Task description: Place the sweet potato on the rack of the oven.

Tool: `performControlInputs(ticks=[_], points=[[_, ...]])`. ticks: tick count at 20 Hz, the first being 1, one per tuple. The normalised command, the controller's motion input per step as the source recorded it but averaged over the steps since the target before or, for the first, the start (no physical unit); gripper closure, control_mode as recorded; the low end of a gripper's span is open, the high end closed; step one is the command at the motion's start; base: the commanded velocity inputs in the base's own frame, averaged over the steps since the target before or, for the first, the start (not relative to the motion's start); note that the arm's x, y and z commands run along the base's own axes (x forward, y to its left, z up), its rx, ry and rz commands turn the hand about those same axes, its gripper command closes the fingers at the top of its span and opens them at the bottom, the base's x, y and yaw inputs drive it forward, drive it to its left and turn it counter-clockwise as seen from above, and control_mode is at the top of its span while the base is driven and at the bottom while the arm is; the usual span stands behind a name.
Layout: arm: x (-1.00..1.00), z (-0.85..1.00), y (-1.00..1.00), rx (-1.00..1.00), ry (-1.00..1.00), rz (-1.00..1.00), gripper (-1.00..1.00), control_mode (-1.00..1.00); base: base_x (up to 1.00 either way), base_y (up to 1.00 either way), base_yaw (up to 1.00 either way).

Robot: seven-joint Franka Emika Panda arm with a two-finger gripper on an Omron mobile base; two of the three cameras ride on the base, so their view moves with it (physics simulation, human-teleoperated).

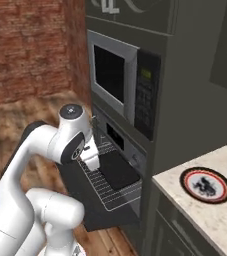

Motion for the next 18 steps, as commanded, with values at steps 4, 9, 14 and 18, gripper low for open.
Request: performControlInputs(ticks=[4, 9, 14, 18], points=[[0.00, 0.00, 0.00, 0.00, 0.00, 0.00, 1.00, 1.00, 0.45, 0.92, -0.18], [0.00, 0.00, 0.00, 0.00, 0.00, 0.00, 1.00, 1.00, 0.40, 0.66, -0.45], [0.00, 0.00, 0.00, 0.00, 0.00, 0.00, 1.00, 1.00, 0.11, 0.67, -0.67], [0.00, 0.00, 0.00, 0.00, 0.00, 0.00, 1.00, 1.00, 0.44, 0.73, -0.67]])
